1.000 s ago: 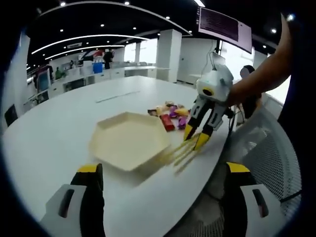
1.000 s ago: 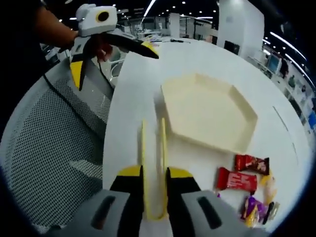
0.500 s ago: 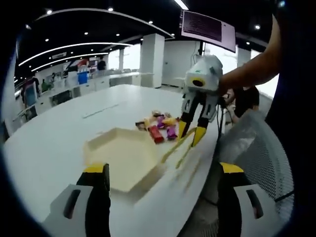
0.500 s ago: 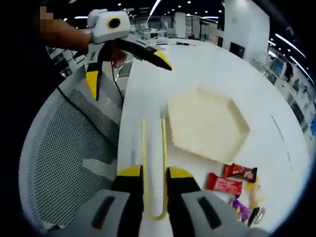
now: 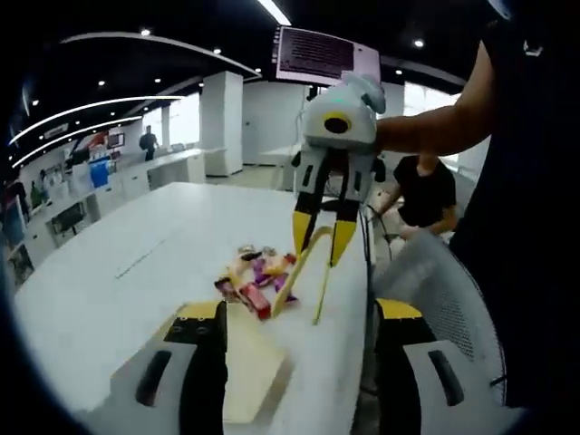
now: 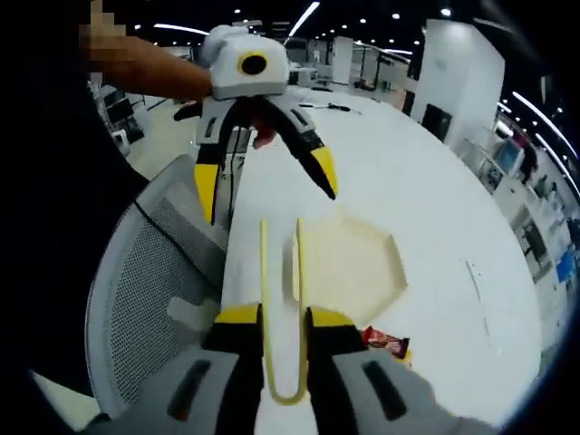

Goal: Place the target food into the container with the food tongs after gripping and lifting it, then release it inside without dropping or visibly crushing the food.

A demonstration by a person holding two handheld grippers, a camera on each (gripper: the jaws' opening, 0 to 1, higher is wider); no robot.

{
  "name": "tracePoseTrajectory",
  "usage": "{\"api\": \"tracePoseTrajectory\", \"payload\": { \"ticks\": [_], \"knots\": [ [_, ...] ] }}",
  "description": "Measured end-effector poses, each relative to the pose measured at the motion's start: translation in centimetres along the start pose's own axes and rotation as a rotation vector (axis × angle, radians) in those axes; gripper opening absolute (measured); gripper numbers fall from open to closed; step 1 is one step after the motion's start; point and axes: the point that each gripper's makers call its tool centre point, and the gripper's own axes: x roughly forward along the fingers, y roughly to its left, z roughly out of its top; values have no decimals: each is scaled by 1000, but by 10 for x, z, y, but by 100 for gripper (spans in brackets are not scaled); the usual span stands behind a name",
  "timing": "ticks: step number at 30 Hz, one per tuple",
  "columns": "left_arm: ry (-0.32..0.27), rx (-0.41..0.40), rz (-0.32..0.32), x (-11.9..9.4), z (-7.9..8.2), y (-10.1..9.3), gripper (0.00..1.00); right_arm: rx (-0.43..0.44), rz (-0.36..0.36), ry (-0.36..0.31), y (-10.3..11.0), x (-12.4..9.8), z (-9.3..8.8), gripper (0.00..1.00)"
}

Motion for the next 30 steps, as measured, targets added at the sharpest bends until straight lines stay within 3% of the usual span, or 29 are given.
{"api": "tracePoseTrajectory", "payload": {
  "ticks": [2,9,20,30],
  "knots": [
    [19,59,-13,4,4,-1,57,-9,2,0,-1,-6,5,16],
    [47,109,-45,14,10,-6,39,-45,14,21,3,-15,9,16],
    [69,107,-72,24,10,-19,28,-65,31,27,11,-17,9,16],
    [80,140,-54,24,11,-18,16,-78,27,20,11,-18,11,15]
  ]
}}
